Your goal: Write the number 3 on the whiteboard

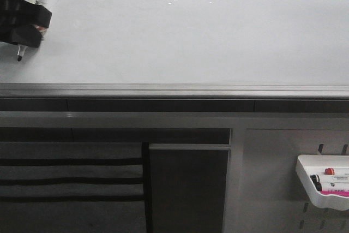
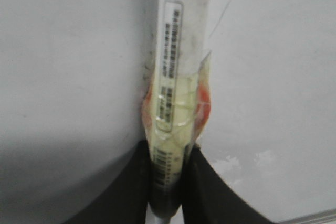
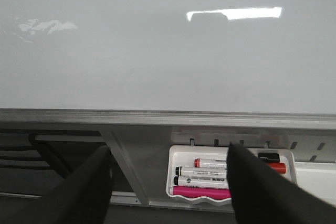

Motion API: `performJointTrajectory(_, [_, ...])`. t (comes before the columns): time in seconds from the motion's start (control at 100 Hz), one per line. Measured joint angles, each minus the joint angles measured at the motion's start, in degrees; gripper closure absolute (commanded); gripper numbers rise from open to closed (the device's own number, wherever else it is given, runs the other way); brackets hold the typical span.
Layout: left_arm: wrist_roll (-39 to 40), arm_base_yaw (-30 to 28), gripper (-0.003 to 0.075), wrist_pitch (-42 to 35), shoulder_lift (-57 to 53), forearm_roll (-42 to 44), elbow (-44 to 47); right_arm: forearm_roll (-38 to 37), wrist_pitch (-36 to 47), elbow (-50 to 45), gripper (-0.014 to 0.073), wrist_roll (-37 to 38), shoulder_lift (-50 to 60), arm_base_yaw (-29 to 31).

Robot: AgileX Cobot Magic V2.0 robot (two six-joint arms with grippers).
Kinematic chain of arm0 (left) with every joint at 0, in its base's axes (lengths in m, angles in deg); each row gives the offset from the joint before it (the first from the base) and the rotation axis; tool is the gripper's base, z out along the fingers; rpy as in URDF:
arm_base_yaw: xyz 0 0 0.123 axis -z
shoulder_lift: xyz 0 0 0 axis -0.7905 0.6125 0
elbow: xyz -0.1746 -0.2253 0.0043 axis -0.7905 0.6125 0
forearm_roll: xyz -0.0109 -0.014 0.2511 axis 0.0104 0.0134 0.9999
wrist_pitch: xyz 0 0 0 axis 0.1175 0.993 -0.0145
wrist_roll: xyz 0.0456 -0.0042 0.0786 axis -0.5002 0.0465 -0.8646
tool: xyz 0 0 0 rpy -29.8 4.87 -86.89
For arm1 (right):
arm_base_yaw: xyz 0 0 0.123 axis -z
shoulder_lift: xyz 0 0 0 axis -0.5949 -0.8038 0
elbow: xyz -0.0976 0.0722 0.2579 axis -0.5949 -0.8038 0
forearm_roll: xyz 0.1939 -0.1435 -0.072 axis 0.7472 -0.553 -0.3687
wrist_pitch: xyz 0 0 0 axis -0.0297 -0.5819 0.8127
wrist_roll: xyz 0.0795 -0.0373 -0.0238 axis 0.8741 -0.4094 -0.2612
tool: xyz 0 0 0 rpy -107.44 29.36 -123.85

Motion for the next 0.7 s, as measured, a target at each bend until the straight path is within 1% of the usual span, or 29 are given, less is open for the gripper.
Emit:
performJointTrajectory(0.07, [0.0, 0.0, 0.0741, 2.5, -1.9, 0.0, 0.0, 2.0, -0.2, 0.0, 0.0176, -0.8, 0.0, 0.0])
performJointTrajectory(0.16, [-0.5, 0.0, 0.0741, 7.0, -5.4, 0.0, -0.8, 6.9, -0.9, 0.0, 0.0176, -4.7, -0.6, 0.0])
performJointTrajectory(0.3, [-6.7, 1.0, 0.0741, 18.6, -9.9, 0.2, -3.9, 16.2, -5.2, 2.2, 0.0176, -14.3, -4.1, 0.0])
performJointTrajectory(0.35, [-9.5, 2.0, 0.0741, 24.3, -11.0, 0.3, -5.5, 19.3, -7.2, 3.8, 0.0176, -18.6, -6.0, 0.0])
performJointTrajectory(0.47, [-15.5, 5.8, 0.0741, 37.4, -12.4, 0.3, -9.9, 26.8, -13.9, 8.2, 0.0176, -30.4, -11.5, 0.0])
performJointTrajectory(0.56, [-20.2, 9.8, 0.0741, 46.0, -12.6, -0.4, -12.9, 31.2, -20.6, 12.0, 0.0176, -36.8, -16.3, 0.0])
performJointTrajectory(0.64, [-24.2, 14.3, 0.0741, 51.5, -12.6, -1.3, -14.7, 34.6, -26.5, 15.0, 0.0176, -42.1, -20.7, -0.2])
performJointTrajectory(0.7, [-26.1, 17.5, 0.0741, 53.9, -12.7, -2.0, -15.4, 36.0, -29.3, 17.2, 0.0176, -44.9, -23.6, -1.4])
